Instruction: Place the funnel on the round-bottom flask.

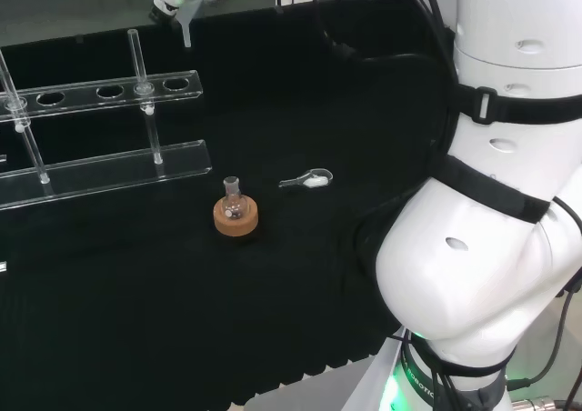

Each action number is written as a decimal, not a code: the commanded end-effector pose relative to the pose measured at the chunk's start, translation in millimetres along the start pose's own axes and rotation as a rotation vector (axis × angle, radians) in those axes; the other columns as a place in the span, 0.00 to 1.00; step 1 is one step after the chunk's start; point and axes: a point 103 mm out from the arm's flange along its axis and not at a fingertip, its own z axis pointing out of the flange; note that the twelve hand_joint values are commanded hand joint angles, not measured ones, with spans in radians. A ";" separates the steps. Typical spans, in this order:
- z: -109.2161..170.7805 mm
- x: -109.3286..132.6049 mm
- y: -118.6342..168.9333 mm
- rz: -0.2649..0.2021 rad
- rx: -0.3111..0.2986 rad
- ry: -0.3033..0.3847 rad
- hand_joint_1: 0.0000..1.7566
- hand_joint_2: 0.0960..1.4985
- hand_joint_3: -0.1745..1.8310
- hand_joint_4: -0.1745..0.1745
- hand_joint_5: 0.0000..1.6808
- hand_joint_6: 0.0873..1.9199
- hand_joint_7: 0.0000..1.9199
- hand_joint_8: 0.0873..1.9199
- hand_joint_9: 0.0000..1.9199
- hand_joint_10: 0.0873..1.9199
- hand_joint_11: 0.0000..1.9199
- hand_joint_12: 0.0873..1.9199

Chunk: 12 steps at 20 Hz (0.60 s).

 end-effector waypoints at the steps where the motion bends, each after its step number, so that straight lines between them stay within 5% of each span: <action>1: 9.0 -58.1 -40.1 0.051 0.014 0.003 0.38 0.54 0.12 0.51 0.40 0.00 0.50 0.21 0.32 0.25 0.00 0.75; 6: 18.1 -75.3 -60.8 0.084 0.026 -0.020 0.39 0.54 0.12 0.52 0.41 0.00 0.51 0.21 0.32 0.24 0.00 0.75; 12: 29.1 -58.6 -81.7 0.074 0.041 -0.054 0.39 0.54 0.12 0.52 0.41 0.01 0.51 0.21 0.32 0.24 0.00 0.75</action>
